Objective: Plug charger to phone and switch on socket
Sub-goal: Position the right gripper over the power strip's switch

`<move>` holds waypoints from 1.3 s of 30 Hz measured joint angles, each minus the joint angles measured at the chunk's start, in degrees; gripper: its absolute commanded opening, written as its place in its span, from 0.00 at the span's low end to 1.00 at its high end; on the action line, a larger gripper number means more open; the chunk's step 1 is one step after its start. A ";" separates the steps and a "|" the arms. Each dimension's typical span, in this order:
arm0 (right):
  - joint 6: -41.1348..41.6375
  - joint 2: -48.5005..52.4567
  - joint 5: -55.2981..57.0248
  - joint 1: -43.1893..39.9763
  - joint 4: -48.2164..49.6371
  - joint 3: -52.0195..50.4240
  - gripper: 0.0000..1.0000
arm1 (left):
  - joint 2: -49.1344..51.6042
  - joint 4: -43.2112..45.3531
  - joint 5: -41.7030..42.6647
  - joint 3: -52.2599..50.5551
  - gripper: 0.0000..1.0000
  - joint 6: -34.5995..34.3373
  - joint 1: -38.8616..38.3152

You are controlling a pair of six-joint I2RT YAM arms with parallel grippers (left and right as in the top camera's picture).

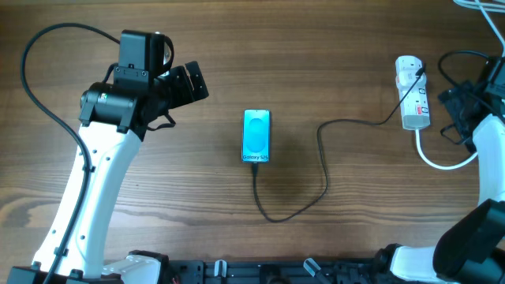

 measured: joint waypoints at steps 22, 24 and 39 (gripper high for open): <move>-9.92 18.62 -8.68 0.00 19.52 -0.20 1.00 | 0.00 0.02 0.00 0.00 1.00 -0.02 0.00; -10.32 18.64 -9.20 0.00 21.09 -0.20 1.00 | 0.00 0.00 0.00 0.00 1.00 -0.02 0.00; -13.25 22.27 -9.20 -0.17 25.57 -0.13 1.00 | 0.00 0.02 -0.02 0.00 1.00 -0.02 0.00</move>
